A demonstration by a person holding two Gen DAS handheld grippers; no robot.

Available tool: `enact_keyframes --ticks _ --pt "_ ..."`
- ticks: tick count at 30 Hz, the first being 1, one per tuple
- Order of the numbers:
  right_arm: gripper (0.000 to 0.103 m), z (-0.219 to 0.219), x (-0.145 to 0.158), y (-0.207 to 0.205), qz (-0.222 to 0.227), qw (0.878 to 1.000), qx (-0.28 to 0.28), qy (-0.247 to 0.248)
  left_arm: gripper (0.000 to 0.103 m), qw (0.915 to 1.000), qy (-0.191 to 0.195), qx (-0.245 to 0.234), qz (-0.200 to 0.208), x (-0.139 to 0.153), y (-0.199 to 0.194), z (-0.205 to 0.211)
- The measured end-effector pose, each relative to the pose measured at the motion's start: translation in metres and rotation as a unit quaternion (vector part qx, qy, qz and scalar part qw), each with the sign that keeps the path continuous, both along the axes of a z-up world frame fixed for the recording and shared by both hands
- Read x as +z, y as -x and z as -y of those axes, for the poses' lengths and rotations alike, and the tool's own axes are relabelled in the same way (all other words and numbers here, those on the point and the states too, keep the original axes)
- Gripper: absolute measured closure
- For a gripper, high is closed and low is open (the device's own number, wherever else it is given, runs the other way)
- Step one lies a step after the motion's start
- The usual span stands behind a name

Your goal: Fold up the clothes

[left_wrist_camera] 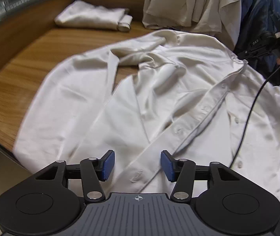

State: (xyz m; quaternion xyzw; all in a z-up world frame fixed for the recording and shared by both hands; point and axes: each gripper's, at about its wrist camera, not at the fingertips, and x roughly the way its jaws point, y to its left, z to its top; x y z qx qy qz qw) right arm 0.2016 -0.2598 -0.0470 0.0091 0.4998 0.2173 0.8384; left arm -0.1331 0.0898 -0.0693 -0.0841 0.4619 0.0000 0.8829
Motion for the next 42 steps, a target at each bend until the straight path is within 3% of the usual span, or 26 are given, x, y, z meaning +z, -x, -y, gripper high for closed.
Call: enact_keyframes --ticks 2,3,9,16,19,23,24,26,29,31,33,37,42 --pt "0.102 0.001 -0.001 0.0 -0.001 1.0 0.0 -0.003 0.096 0.9995 0.027 -0.013 -0.014 -0.002 -0.002 0.0" --pt "0.102 0.001 -0.001 0.0 -0.001 1.0 0.0 -0.005 0.097 0.999 0.035 -0.021 -0.017 -0.001 0.0 0.002" --pt "0.102 0.007 0.006 -0.002 0.004 1.0 0.003 -0.021 0.098 0.9951 0.07 -0.07 0.007 0.036 0.021 0.021" --pt "0.102 0.017 0.03 -0.006 0.036 0.999 0.007 -0.022 0.097 0.9821 0.139 -0.127 0.007 0.063 0.032 0.061" --pt "0.101 0.019 0.033 -0.008 0.046 0.999 0.009 -0.003 0.085 0.9796 0.143 -0.14 -0.018 0.053 0.021 0.077" --pt "0.091 0.02 0.036 -0.002 0.046 0.998 0.029 0.021 0.073 0.9822 0.116 -0.147 -0.016 0.056 0.011 0.076" --pt "0.079 0.021 0.039 0.003 0.048 0.998 0.036 0.023 0.066 0.9837 0.106 -0.145 -0.011 0.058 0.009 0.072" --pt "0.067 0.024 0.045 0.017 0.053 0.997 0.051 0.021 0.059 0.9873 0.081 -0.137 -0.002 0.064 0.003 0.06" --pt "0.064 0.029 0.054 0.041 0.057 0.997 0.06 0.011 0.055 0.9915 0.045 -0.121 0.008 0.068 -0.012 0.041" --pt "0.059 0.033 0.058 0.058 0.052 0.997 0.056 -0.005 0.054 0.9934 0.024 -0.111 0.01 0.067 -0.023 0.03" --pt "0.05 0.037 0.062 0.076 0.049 0.997 0.049 -0.016 0.046 0.9943 0.004 -0.106 0.015 0.064 -0.037 0.019" --pt "0.046 0.041 0.064 0.114 0.047 0.999 0.019 -0.008 0.043 0.9943 -0.03 -0.1 0.023 0.055 -0.066 -0.001" --pt "0.045 0.044 0.058 0.171 0.014 0.998 -0.043 -0.032 0.042 0.9964 -0.025 -0.081 0.012 0.035 -0.107 -0.026"
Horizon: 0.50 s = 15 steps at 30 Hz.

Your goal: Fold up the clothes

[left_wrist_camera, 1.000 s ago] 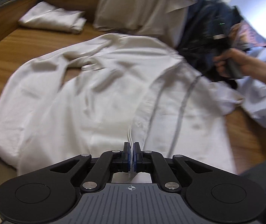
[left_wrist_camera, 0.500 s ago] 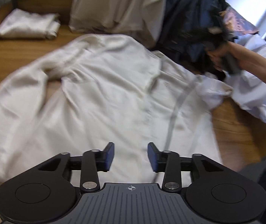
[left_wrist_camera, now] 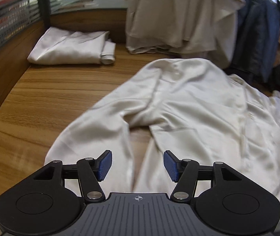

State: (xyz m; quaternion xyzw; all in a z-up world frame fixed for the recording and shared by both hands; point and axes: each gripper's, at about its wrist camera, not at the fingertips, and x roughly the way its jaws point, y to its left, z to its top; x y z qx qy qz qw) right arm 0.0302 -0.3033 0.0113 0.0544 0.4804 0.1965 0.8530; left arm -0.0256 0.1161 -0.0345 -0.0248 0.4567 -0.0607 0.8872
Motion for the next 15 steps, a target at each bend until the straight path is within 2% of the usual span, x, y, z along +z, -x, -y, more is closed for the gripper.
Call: enact_keyframes --ticks 5,8,10,12,15 --pt "0.045 -0.012 -0.01 0.053 -0.029 0.998 -0.057 -0.004 0.041 0.9978 0.053 0.033 -0.024 -0.022 -0.029 -0.017" --pt "0.045 -0.02 -0.014 0.078 -0.045 0.995 -0.089 -0.008 0.041 0.9962 0.054 0.054 -0.042 -0.039 -0.045 -0.024" --pt "0.045 -0.025 -0.015 0.093 -0.053 0.993 -0.106 -0.01 0.045 0.9958 0.045 0.063 -0.049 -0.044 -0.051 -0.027" --pt "0.045 -0.028 -0.015 0.1 -0.058 0.991 -0.117 -0.011 0.099 0.9954 0.049 0.066 -0.048 -0.043 -0.056 -0.034" --pt "0.045 -0.03 -0.016 0.108 -0.061 0.989 -0.137 -0.009 0.101 0.9961 0.041 0.074 -0.022 -0.029 -0.063 -0.047"
